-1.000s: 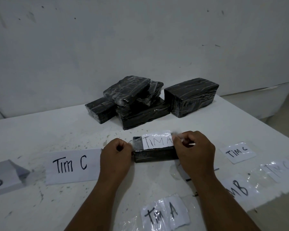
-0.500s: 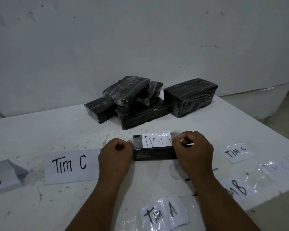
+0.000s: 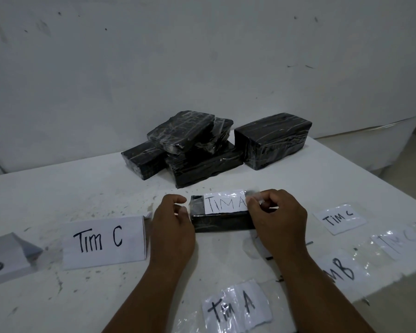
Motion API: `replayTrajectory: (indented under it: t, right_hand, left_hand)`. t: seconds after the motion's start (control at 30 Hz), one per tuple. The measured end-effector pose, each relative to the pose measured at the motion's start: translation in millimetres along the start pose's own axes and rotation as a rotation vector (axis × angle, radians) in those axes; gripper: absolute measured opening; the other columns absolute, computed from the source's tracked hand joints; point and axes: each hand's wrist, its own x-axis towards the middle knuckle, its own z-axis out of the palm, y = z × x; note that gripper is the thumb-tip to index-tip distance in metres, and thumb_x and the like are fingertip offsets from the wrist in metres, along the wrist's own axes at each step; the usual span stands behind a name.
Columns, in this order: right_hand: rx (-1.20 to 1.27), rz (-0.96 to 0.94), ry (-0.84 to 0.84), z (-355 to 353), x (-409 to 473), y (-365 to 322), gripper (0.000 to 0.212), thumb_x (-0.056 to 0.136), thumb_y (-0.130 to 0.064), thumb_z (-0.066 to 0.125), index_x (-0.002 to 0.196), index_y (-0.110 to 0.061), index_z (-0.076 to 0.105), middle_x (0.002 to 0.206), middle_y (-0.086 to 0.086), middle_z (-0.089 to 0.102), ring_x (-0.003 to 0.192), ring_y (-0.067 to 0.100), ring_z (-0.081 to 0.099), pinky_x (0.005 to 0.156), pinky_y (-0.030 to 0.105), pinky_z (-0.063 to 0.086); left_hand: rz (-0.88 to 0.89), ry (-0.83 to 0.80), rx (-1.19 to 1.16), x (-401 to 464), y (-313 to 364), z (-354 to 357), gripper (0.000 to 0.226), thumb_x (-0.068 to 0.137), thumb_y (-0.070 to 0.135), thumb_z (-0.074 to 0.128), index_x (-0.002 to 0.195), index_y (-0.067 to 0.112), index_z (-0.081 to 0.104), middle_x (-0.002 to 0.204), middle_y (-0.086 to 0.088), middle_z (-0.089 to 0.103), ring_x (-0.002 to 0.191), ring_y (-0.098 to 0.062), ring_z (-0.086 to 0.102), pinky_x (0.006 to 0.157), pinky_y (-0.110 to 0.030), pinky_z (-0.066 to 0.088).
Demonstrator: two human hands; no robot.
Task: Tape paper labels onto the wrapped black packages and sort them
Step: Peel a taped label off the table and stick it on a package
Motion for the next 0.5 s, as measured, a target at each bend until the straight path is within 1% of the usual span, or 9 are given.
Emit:
replayTrajectory:
  t: [0.07, 0.13, 0.2, 0.23, 0.3, 0.37, 0.43, 0.5]
  right_hand:
    - [0.001, 0.002, 0.001, 0, 0, 0, 0.018, 0.081, -0.016, 0.082, 0.072, -0.018, 0.067, 0.071, -0.007, 0.063, 0.069, 0.003, 0.060, 0.065, 0.001, 0.038]
    - [0.002, 0.024, 0.005, -1, 1, 1, 0.016, 0.081, -0.016, 0.081, 0.073, -0.017, 0.068, 0.072, -0.006, 0.063, 0.070, 0.004, 0.060, 0.066, 0.001, 0.039]
    - [0.004, 0.043, 0.012, -2, 2, 2, 0.014, 0.082, -0.016, 0.081, 0.074, -0.016, 0.069, 0.073, -0.006, 0.063, 0.071, 0.003, 0.060, 0.066, 0.000, 0.039]
    - [0.006, 0.045, 0.013, -2, 2, 2, 0.013, 0.082, -0.015, 0.081, 0.075, -0.016, 0.069, 0.074, -0.006, 0.063, 0.072, 0.002, 0.060, 0.067, 0.000, 0.038]
    - [0.016, 0.035, 0.000, -2, 1, 1, 0.013, 0.082, -0.015, 0.081, 0.075, -0.016, 0.069, 0.074, -0.005, 0.063, 0.073, 0.003, 0.060, 0.067, 0.000, 0.039]
    - [0.030, 0.019, -0.018, -1, -1, -2, 0.015, 0.082, -0.014, 0.081, 0.074, -0.017, 0.069, 0.074, -0.006, 0.063, 0.073, 0.003, 0.061, 0.068, 0.001, 0.039]
    - [0.031, 0.017, -0.021, -1, -1, -3, 0.017, 0.082, -0.014, 0.081, 0.074, -0.020, 0.067, 0.074, -0.008, 0.062, 0.073, 0.001, 0.060, 0.068, 0.001, 0.040]
    - [0.022, 0.016, -0.024, -1, -1, -3, 0.017, 0.082, -0.015, 0.081, 0.075, -0.020, 0.067, 0.075, -0.008, 0.062, 0.074, 0.001, 0.060, 0.068, 0.002, 0.040]
  left_hand:
    - [0.110, 0.064, 0.018, -2, 3, 4, 0.027, 0.097, 0.000, 0.050, 0.114, 0.020, 0.057, 0.104, 0.004, 0.058, 0.095, -0.014, 0.056, 0.074, -0.016, 0.042]
    - [0.259, 0.099, 0.091, 0, 5, 6, 0.031, 0.094, 0.002, 0.047, 0.118, 0.019, 0.057, 0.113, 0.004, 0.055, 0.105, -0.012, 0.050, 0.087, -0.025, 0.042]
    - [0.369, 0.106, 0.130, 4, 3, 7, 0.035, 0.089, 0.005, 0.043, 0.118, 0.016, 0.060, 0.118, 0.001, 0.058, 0.112, -0.013, 0.049, 0.095, -0.028, 0.041]
    - [0.396, 0.110, 0.123, 6, 3, 7, 0.036, 0.087, 0.006, 0.043, 0.117, 0.015, 0.061, 0.119, -0.001, 0.060, 0.114, -0.014, 0.049, 0.099, -0.030, 0.041]
    - [0.403, 0.115, 0.072, 8, 6, 6, 0.036, 0.086, 0.010, 0.042, 0.115, 0.015, 0.063, 0.121, -0.002, 0.062, 0.117, -0.013, 0.051, 0.103, -0.031, 0.042]
    - [0.419, 0.103, 0.025, 6, 10, 6, 0.036, 0.087, 0.017, 0.041, 0.114, 0.016, 0.063, 0.120, 0.000, 0.063, 0.117, -0.012, 0.052, 0.102, -0.033, 0.044]
    - [0.458, 0.051, 0.066, 6, 13, 8, 0.034, 0.091, 0.024, 0.042, 0.118, 0.018, 0.062, 0.123, 0.001, 0.062, 0.120, -0.011, 0.051, 0.102, -0.037, 0.045]
    - [0.493, -0.038, 0.188, 7, 12, 13, 0.037, 0.099, 0.035, 0.042, 0.128, 0.022, 0.060, 0.134, 0.003, 0.058, 0.132, -0.014, 0.047, 0.109, -0.041, 0.042]
